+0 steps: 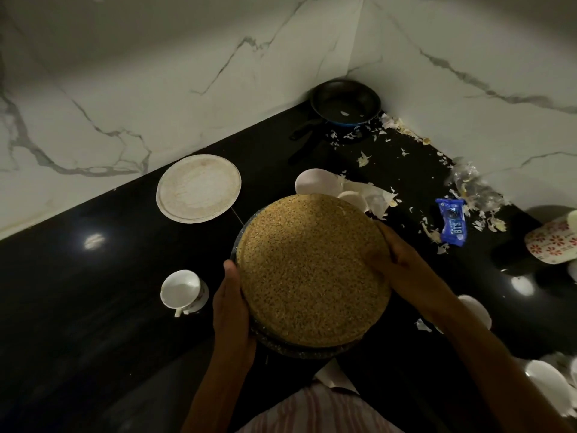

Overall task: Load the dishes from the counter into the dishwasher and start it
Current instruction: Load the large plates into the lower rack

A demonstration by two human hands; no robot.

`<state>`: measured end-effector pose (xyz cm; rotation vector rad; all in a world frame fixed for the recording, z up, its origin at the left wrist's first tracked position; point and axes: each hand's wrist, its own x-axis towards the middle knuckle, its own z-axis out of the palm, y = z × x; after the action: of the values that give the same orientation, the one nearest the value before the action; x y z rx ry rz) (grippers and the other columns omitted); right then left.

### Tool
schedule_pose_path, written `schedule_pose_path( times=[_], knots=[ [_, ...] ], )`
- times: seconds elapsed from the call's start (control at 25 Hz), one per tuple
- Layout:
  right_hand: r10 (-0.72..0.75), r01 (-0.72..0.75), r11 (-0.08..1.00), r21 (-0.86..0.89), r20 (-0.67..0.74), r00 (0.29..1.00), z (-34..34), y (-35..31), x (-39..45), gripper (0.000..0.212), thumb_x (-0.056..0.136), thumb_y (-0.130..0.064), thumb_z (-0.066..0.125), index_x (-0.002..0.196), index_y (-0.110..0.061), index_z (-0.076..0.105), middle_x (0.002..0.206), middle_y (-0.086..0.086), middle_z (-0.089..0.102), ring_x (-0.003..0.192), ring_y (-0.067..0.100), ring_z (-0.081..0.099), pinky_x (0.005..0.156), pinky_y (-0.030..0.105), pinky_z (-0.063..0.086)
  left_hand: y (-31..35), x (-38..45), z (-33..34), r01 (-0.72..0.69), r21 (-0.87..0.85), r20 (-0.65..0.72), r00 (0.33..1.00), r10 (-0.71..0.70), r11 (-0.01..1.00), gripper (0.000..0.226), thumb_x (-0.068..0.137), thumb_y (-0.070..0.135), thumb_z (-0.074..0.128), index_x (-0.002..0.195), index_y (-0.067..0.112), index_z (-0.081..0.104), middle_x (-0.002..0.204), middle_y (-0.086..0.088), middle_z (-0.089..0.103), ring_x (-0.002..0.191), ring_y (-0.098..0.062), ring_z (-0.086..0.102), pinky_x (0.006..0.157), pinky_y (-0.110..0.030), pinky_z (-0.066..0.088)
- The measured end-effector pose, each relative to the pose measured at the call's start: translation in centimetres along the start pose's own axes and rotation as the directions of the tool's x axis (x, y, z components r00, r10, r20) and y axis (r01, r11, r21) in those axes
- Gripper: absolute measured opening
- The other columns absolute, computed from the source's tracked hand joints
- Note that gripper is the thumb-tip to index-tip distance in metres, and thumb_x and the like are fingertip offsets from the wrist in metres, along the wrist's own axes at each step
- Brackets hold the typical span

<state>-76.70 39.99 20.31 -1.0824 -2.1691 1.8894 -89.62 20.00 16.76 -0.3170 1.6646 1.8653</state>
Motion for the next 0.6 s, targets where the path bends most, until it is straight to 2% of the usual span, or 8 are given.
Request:
schedule_pose_path(
  times=[0.08, 0.16, 0.28, 0.36, 0.48, 0.56, 0.6],
  knots=[
    [-0.021, 0.022, 1.0, 0.016, -0.024, 0.999, 0.8, 0.2, 0.0, 0.047, 0.095, -0.027, 0.051, 0.131, -0.049, 0.03, 0.114, -0.028, 0.045, 0.099, -0.01, 0.048, 0.072, 0.012, 0.042, 0.0, -0.3, -0.1, 0.004, -0.029, -0.008, 1.0, -0.004, 1.0, 0.033, 0.097, 0.052, 0.038, 0.098, 0.033, 0.064, 0.109, 0.0, 0.069, 0.105, -0.018, 0.063, 0.098, -0.045, 0.046],
    [-0.024, 0.025, 0.999, 0.033, -0.036, 0.999, 1.1, 0.8, 0.2, 0.049, 0.096, -0.025, 0.051, 0.134, -0.049, 0.03, 0.112, -0.031, 0.044, 0.096, -0.013, 0.048, 0.069, 0.01, 0.044, 0.1, -0.5, -0.2, 0.014, -0.079, 0.019, 1.0, -0.013, 0.997, 0.03, 0.099, 0.048, 0.037, 0.1, 0.033, 0.063, 0.109, 0.0, 0.07, 0.102, -0.016, 0.064, 0.093, -0.04, 0.047],
    [-0.04, 0.041, 0.999, 0.02, -0.035, 0.999, 1.1, 1.0, 0.3, 0.056, 0.096, -0.022, 0.052, 0.141, -0.044, 0.027, 0.112, -0.034, 0.042, 0.093, -0.018, 0.049, 0.066, 0.006, 0.046, 0.2, -0.4, -0.2, -0.024, -0.046, 0.102, 0.994, 0.029, 0.999, 0.031, 0.099, 0.043, 0.042, 0.119, 0.03, 0.061, 0.111, 0.006, 0.07, 0.101, -0.012, 0.066, 0.084, -0.037, 0.051],
    [-0.05, 0.05, 0.998, -0.041, -0.009, 0.999, 0.9, 0.5, 0.5, 0.054, 0.095, -0.022, 0.055, 0.135, -0.045, 0.028, 0.109, -0.034, 0.042, 0.088, -0.024, 0.051, 0.064, 0.002, 0.045, 0.1, 0.0, -0.5, -0.057, 0.023, 0.087, 0.995, 0.055, 0.998, 0.039, 0.094, 0.043, 0.05, 0.133, 0.035, 0.052, 0.124, 0.008, 0.061, 0.112, -0.016, 0.059, 0.093, -0.044, 0.049],
    [-0.013, 0.015, 0.976, -0.218, 0.014, 1.0, 0.4, -0.9, 1.5, 0.052, 0.092, -0.033, 0.059, 0.139, -0.037, 0.038, 0.112, -0.023, 0.054, 0.099, -0.004, 0.058, 0.071, 0.012, 0.044, -0.4, 0.6, -1.3, -0.077, 0.023, 0.041, 0.996, 0.076, 0.997, 0.052, 0.09, 0.044, 0.055, 0.14, 0.033, 0.046, 0.134, 0.004, 0.055, 0.118, -0.021, 0.055, 0.101, -0.052, 0.044],
    [-0.1, 0.051, 0.921, -0.386, -0.108, 0.989, 0.4, -2.1, 2.9, 0.052, 0.092, -0.036, 0.061, 0.14, -0.027, 0.044, 0.119, -0.015, 0.054, 0.104, 0.005, 0.057, 0.073, 0.012, 0.039, -0.5, 0.7, -1.7, -0.074, 0.027, 0.038, 0.997, 0.073, 0.997, 0.056, 0.084, 0.048, 0.056, 0.137, 0.033, 0.048, 0.132, 0.005, 0.055, 0.115, -0.018, 0.055, 0.096, -0.047, 0.047],
    [-0.186, 0.1, 0.885, -0.455, -0.149, 0.971, 1.0, -3.0, 3.8, 0.048, 0.093, -0.036, 0.061, 0.137, -0.024, 0.047, 0.119, -0.013, 0.053, 0.104, 0.005, 0.055, 0.072, 0.01, 0.037, -0.6, 0.8, -1.7, -0.068, 0.022, 0.033, 0.997, 0.067, 0.997, 0.05, 0.086, 0.046, 0.055, 0.133, 0.034, 0.049, 0.127, 0.007, 0.056, 0.111, -0.015, 0.056, 0.09, -0.042, 0.048]
  ],
)
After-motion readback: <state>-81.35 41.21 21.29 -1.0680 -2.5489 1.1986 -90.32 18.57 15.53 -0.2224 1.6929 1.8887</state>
